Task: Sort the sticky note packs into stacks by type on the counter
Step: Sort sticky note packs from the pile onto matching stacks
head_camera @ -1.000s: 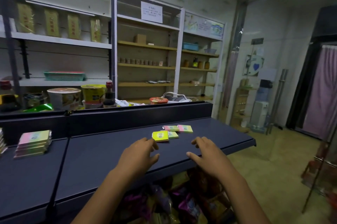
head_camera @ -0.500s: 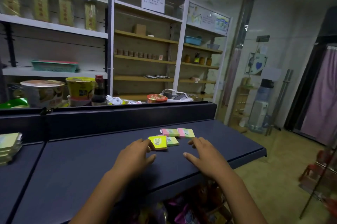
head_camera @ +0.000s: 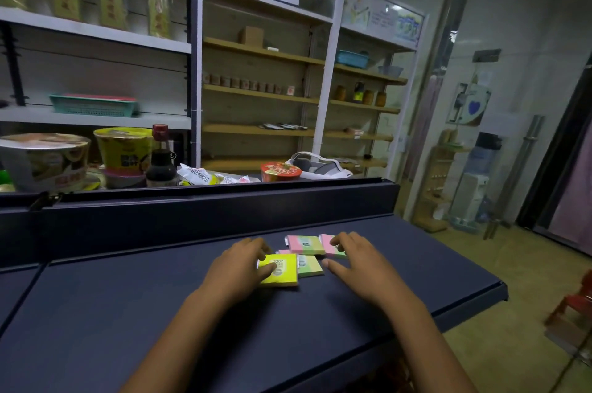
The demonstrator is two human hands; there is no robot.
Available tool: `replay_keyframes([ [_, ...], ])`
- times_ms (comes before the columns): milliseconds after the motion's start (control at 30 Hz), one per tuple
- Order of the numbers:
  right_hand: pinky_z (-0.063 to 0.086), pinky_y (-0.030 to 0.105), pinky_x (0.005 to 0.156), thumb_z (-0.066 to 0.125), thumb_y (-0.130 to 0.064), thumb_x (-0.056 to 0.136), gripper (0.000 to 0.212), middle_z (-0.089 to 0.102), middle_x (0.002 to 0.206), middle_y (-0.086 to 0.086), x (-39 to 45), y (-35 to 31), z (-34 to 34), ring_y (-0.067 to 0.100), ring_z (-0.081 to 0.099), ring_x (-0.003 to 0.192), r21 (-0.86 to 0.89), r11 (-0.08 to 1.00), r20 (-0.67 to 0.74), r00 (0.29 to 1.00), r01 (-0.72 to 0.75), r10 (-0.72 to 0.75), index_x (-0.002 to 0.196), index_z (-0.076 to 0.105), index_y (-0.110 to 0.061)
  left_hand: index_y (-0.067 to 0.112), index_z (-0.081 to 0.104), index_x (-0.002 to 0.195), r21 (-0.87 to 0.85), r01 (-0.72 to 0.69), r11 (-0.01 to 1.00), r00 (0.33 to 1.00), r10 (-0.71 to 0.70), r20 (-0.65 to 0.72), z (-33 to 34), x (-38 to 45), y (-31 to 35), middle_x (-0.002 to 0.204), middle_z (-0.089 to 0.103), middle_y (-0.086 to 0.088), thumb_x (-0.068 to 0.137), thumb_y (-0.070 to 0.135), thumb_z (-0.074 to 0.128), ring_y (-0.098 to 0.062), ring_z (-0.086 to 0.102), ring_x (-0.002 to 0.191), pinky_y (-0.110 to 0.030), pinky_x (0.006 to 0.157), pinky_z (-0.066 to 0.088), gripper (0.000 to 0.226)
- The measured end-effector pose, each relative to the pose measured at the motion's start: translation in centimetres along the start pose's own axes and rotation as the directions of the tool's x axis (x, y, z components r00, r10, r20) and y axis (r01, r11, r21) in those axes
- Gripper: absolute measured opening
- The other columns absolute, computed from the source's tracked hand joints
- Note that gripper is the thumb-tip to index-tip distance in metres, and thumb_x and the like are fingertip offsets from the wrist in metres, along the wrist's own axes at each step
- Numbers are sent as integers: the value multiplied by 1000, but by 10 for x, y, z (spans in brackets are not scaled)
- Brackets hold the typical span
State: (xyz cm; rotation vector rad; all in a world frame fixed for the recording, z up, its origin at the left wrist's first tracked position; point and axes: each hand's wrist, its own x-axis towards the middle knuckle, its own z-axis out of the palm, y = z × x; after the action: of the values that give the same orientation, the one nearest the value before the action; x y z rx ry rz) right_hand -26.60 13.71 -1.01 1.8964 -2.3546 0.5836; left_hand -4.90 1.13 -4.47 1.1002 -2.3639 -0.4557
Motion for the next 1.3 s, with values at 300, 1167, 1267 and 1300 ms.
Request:
replay_keyframes([
  [300,44,34,96,56,-47,95,38,52,124,-7,47,17,20,14,47,121,50,997,51,996,67,-69,126,50,-26,34,53,123,-87,-3,996,1000,6,31,8,12,-8,116,47,18,83,57,65,-2,54,102,-31,92,50,48],
  [1167,47,34,93,58,-46,94,33,50,115,-13,74,37,42,9,51,114,172,973,49,985,154,-165,120,52,-29,33,46,121,-661,-99,744,951,-124,-282,2,12,-4,114,65,-1,58,-3,90,-20,67,100,-32,69,60,85],
  [1267,46,32,94,59,-44,94,32,49,113,-14,79,38,42,9,51,114,200,968,69,983,154,-171,121,53,-27,31,46,124,-698,-129,704,934,-151,-325,0,11,-1,115,66,-3,60,-6,88,-22,67,103,-32,64,60,84],
  [1300,46,31,95,60,-43,94,33,49,113,-15,81,38,42,9,51,114,207,967,79,982,151,-170,121,54,-26,30,46,125,-701,-137,700,928,-156,-337,-1,11,0,115,66,-3,61,-7,87,-22,66,104,-31,63,59,85],
])
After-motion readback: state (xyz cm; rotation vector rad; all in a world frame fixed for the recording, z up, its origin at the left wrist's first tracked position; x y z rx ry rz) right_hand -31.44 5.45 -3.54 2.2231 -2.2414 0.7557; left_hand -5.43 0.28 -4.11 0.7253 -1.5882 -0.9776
